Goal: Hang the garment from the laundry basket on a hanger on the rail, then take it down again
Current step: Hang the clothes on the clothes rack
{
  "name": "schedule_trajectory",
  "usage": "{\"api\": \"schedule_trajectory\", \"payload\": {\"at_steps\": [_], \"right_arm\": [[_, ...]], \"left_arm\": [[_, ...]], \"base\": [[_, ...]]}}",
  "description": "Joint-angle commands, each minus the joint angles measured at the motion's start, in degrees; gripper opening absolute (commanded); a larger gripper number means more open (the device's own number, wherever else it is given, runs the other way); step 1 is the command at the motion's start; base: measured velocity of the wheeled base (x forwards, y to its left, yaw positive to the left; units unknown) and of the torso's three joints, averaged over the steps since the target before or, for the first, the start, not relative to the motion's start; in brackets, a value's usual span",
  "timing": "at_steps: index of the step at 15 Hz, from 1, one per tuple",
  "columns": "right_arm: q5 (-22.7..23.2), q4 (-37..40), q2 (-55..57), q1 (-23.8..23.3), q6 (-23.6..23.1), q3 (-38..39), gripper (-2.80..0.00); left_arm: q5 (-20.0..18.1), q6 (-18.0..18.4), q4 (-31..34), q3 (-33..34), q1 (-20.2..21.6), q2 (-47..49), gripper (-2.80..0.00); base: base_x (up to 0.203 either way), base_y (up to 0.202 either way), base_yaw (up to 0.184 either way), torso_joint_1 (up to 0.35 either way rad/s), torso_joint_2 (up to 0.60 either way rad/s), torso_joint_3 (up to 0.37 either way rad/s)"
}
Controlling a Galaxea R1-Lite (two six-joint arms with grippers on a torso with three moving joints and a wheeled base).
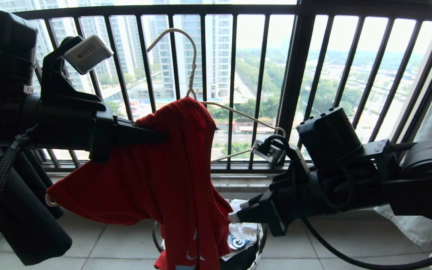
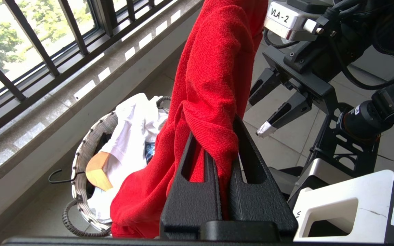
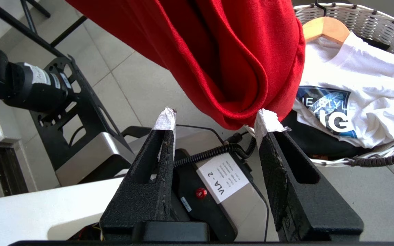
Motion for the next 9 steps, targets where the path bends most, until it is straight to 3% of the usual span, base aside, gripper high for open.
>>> {"api": "schedule_trajectory", "payload": {"at_steps": [1, 4, 9], "right_arm": [[-2.11, -2.01, 4.42, -0.26, 0.25, -0.01, 0.00], [-3.00, -4.25, 6.04, -2.72, 0.32, -0.25, 0.00], [-3.00, -4.34, 7.04, -2.67, 0.23, -0.27, 0.00]], "left_arm": [[-0.30, 0.07, 0.10, 0.06, 0.08, -0.15, -2.80], [-0.30, 0.07, 0.10, 0.10, 0.08, -0.18, -2.80], [-0.30, 0.07, 0.10, 0.10, 0.08, -0.32, -2.80]], "base": [[0.000, 0.000, 0.000, 0.000, 0.00, 0.000], [0.000, 0.000, 0.000, 0.000, 0.00, 0.000], [0.000, 0.000, 0.000, 0.000, 0.00, 0.000]]}}
